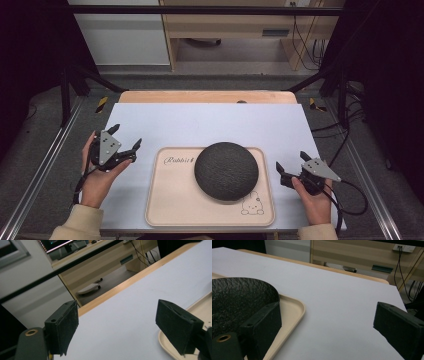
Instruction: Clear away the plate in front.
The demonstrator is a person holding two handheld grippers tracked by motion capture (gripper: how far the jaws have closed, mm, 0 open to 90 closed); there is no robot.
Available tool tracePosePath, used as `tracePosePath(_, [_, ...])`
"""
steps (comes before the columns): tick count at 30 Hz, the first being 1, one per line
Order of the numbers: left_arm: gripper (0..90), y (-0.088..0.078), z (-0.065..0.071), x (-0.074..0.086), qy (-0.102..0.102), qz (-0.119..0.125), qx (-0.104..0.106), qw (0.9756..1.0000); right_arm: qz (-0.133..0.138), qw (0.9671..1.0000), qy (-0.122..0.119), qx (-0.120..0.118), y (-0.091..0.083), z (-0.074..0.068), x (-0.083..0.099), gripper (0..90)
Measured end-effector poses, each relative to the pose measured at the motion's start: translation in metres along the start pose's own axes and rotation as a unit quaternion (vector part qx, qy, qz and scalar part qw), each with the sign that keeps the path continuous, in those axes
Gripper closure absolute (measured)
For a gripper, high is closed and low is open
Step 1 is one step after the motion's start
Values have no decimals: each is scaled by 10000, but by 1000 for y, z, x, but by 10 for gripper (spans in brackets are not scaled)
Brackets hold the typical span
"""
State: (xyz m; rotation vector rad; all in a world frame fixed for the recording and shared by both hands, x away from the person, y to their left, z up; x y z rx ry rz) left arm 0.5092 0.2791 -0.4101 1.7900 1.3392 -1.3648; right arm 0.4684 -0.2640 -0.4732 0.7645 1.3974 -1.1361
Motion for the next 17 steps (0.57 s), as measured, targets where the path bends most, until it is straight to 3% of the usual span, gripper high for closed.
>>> tracePosePath(3, [174,-6,-9,9,-529,13,-23,9986,19,10000,44,17,2,1,-1,78])
tracePosePath(6, [161,-17,-18,22,-1041,-27,-186,9944,-10,10000,68,30,5,2,0,78])
tracePosePath(7, [156,-17,-18,22,-1041,-27,-186,9944,-16,10000,62,34,6,3,0,78])
tracePosePath(9, [140,-27,-18,34,-1274,-78,-281,9914,-43,10000,81,26,8,4,1,79])
tracePosePath(10, [132,-27,-18,34,-1274,-78,-281,9914,-77,9999,104,26,9,5,2,80])
tracePosePath(13, [105,-34,-15,42,-1504,-25,-324,9881,-167,9996,225,71,13,6,3,78])
tracePosePath(17, [70,-35,-7,41,-1537,-4,-227,9879,-369,9986,365,112,18,8,5,74])
Point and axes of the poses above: each handheld gripper's, and its own axes: y roughly forward along the jaws, x roughly out of its underside, z roughly to its right, the point moved 4 cm from there along y, roughly forward along the jaws, and after that the axes turned 5 degrees about z, right-handed, at the moved point
